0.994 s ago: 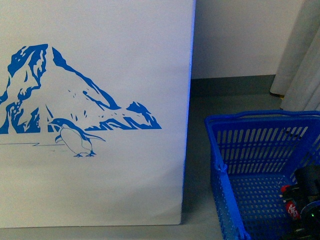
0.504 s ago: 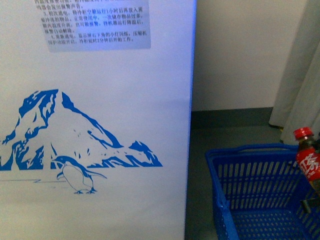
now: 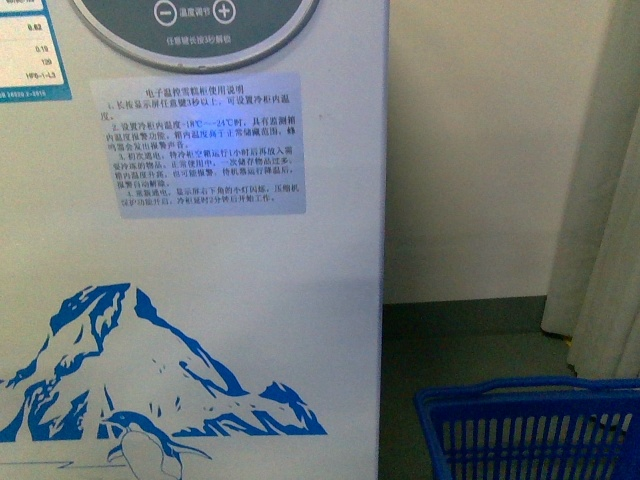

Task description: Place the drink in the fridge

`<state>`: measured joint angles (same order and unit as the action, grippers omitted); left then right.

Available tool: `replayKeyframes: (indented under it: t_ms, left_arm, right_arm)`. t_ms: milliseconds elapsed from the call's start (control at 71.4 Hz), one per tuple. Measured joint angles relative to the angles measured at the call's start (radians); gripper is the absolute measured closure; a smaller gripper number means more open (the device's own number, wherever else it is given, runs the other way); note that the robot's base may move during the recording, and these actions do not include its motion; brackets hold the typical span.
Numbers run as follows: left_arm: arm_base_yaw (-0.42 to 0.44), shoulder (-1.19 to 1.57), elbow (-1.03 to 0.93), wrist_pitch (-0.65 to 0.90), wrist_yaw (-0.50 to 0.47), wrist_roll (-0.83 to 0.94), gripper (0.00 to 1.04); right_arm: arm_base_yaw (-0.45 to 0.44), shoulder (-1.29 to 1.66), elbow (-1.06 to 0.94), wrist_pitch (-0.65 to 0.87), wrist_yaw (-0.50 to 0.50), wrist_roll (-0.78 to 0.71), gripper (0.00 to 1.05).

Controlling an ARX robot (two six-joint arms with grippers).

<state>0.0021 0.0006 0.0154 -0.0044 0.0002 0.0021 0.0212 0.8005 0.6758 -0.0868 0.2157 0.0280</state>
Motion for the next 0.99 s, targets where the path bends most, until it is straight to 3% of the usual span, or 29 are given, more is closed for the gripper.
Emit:
replayKeyframes:
  t_ms: [266, 462, 994]
  left_arm:
    - [0.0, 0.0, 0.0, 0.0, 0.0, 0.0, 0.08]
    - [0.0, 0.0, 0.0, 0.0, 0.0, 0.0, 0.08]
    - [0.0, 0.0, 0.0, 0.0, 0.0, 0.0, 0.08]
  right_arm:
    - [0.232, -0.357, -0.076, -0.138, 0.352, 0.04, 0.69]
    - [0.348, -0.39, -0.098, -0.064, 0.529, 0.041, 0.69]
    - [0.363, -0.424, -0.216, 0.039, 0.55, 0.024, 0.69]
